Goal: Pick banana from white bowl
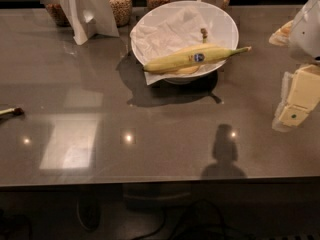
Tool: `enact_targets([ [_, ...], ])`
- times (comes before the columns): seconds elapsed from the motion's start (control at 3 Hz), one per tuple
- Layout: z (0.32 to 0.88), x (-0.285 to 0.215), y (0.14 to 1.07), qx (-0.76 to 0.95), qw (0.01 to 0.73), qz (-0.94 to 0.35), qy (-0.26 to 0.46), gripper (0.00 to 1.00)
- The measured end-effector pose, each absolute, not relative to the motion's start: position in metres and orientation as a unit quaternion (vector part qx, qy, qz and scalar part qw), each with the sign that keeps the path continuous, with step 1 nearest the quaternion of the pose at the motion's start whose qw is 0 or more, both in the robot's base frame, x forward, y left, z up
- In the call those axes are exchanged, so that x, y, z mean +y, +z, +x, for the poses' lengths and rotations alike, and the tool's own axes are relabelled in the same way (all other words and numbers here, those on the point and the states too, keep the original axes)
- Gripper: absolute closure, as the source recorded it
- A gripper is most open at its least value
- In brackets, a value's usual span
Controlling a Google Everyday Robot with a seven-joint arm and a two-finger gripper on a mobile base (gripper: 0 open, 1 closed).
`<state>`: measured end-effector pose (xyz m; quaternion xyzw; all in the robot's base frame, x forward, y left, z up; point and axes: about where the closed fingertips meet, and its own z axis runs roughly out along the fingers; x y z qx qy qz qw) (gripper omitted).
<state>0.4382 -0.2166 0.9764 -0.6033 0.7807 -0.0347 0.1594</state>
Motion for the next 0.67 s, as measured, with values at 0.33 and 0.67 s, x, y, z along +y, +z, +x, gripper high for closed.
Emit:
enact_targets([
  [0.33,0.438,-0.217,0.976,0.781,0.159,-0.603,-0.035,0.0],
  [0.67,0.446,-0.207,0.987,0.773,0.188,-0.606,-0.035,0.0],
])
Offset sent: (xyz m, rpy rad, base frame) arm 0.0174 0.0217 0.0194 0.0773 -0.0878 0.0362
